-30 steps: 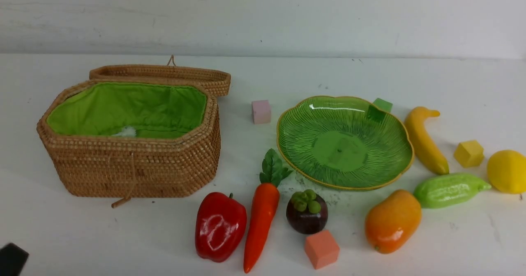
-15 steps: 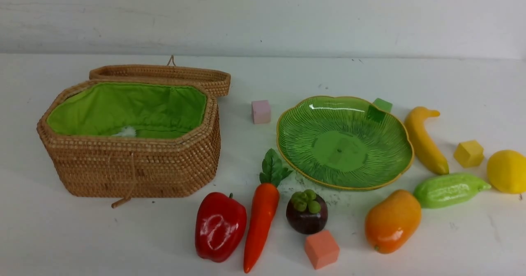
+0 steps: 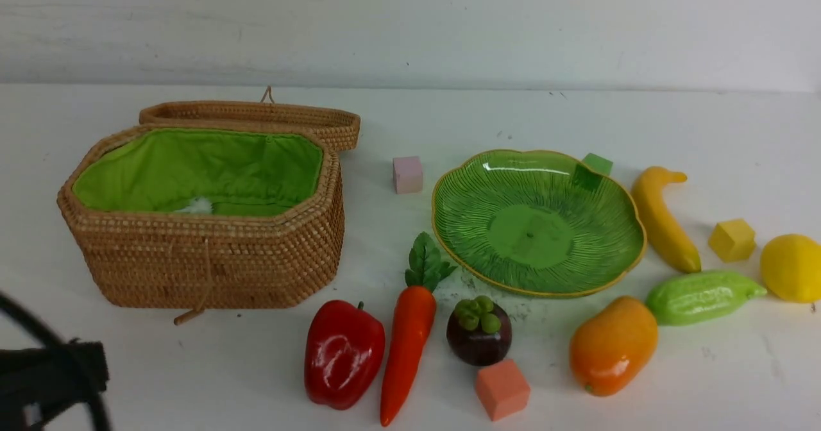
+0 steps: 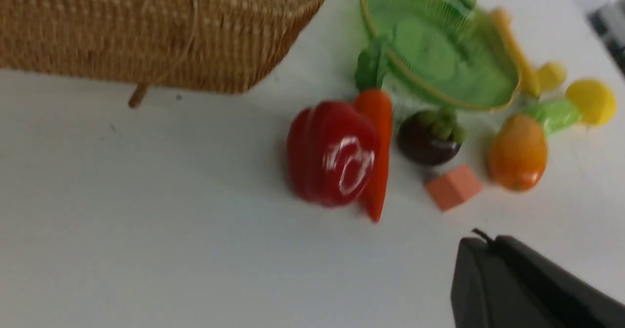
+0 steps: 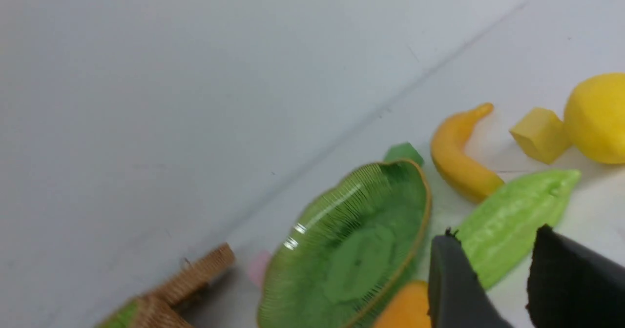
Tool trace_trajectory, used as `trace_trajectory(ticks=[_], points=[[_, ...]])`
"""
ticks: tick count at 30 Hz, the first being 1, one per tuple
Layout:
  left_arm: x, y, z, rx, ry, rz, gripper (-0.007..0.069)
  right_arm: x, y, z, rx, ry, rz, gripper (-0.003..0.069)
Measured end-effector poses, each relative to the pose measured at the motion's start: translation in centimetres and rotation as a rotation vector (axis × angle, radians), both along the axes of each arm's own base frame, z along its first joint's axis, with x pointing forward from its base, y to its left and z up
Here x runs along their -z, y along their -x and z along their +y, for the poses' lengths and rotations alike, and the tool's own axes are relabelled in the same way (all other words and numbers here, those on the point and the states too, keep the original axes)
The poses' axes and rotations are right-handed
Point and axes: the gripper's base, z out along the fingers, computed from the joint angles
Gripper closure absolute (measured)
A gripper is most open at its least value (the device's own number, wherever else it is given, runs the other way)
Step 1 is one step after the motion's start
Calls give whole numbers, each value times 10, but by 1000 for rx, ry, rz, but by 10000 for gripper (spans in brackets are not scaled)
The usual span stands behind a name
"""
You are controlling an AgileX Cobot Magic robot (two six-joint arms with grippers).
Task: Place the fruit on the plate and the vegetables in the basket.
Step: Grab a mountain bell pepper with your left arm and put it into the left basket
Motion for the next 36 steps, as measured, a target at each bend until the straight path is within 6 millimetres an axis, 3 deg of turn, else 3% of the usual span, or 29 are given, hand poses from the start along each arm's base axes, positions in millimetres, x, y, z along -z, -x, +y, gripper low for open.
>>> trace_trajectory(ticks=[4,8,9,10,12,13,15,19,21,22,25,29,36], points=[[2,-19,-5,53,-59,113,638,-17,4,11,-124,-20,77,453],[0,-40,-10,89,-95,199,638,-84,15,28,-358,196,208,498],[1,-42,-10,92,-100,207,638,-86,15,29,-382,210,246,502],[0,-49,-15,120,-121,223,638,-117,19,33,-463,321,308,512],[-2,-57,-24,174,-157,242,638,-144,21,35,-537,410,395,519],[-3,-57,-25,182,-157,239,638,-142,20,36,-549,410,418,519],[-4,-64,-41,239,-202,257,638,-175,26,37,-620,505,470,521],[-5,-72,-70,294,-287,257,638,-225,39,39,-663,580,348,521],[-3,-73,-79,308,-310,260,638,-235,45,40,-673,594,301,521],[3,-77,-90,309,-354,277,638,-252,57,40,-682,620,220,521],[18,-84,-107,320,-421,301,610,-267,70,40,-689,665,130,521],[42,-98,-124,326,-475,337,447,-271,73,39,-691,697,101,517],[82,-130,-147,279,-498,327,29,-262,65,39,-691,717,142,514]])
